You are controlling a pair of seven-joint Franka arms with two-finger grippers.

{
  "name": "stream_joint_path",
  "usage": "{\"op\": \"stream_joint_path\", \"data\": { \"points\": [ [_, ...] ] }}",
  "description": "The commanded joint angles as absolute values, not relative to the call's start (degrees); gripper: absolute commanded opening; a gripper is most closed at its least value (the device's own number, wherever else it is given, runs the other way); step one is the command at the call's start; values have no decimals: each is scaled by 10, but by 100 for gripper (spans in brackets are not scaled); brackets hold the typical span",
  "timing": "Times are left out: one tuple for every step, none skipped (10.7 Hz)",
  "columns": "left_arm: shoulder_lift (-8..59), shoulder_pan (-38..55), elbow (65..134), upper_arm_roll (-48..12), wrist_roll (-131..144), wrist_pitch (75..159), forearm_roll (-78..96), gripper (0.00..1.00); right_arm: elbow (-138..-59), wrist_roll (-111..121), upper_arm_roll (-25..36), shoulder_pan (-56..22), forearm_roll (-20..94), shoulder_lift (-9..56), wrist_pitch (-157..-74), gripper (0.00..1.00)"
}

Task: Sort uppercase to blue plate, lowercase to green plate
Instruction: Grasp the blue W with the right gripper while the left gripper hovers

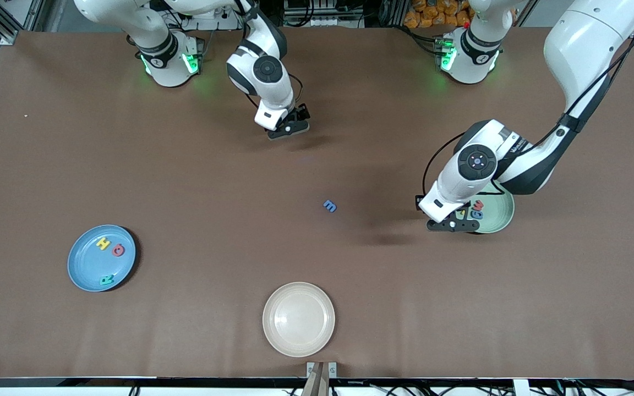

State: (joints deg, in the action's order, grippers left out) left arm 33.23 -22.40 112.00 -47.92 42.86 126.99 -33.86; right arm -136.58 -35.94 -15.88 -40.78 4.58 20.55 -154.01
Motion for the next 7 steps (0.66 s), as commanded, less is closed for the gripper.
{"op": "stream_joint_path", "data": {
  "points": [
    [331,-214,1114,-480,487,1270,-318,59,-1369,-372,-159,-414,54,205,-1546,100],
    [333,-205,1107,-480,523,1270,-315,59,-1370,-374,-159,-417,54,204,-1546,72],
    [336,-200,1105,-480,561,1271,-315,60,-1370,-375,-159,-417,54,204,-1546,22],
    [344,-195,1098,-480,593,1273,-315,60,-1370,-375,-159,-417,54,204,-1547,1],
    [345,-193,1098,-480,609,1274,-315,60,-1370,-375,-159,-418,54,204,-1547,0],
    [345,-192,1098,-480,614,1275,-315,60,-1370,-375,-159,-418,51,204,-1547,0],
    [345,-192,1097,-480,614,1276,-315,60,-1370,-375,-159,-417,48,201,-1547,0]
  ]
}}
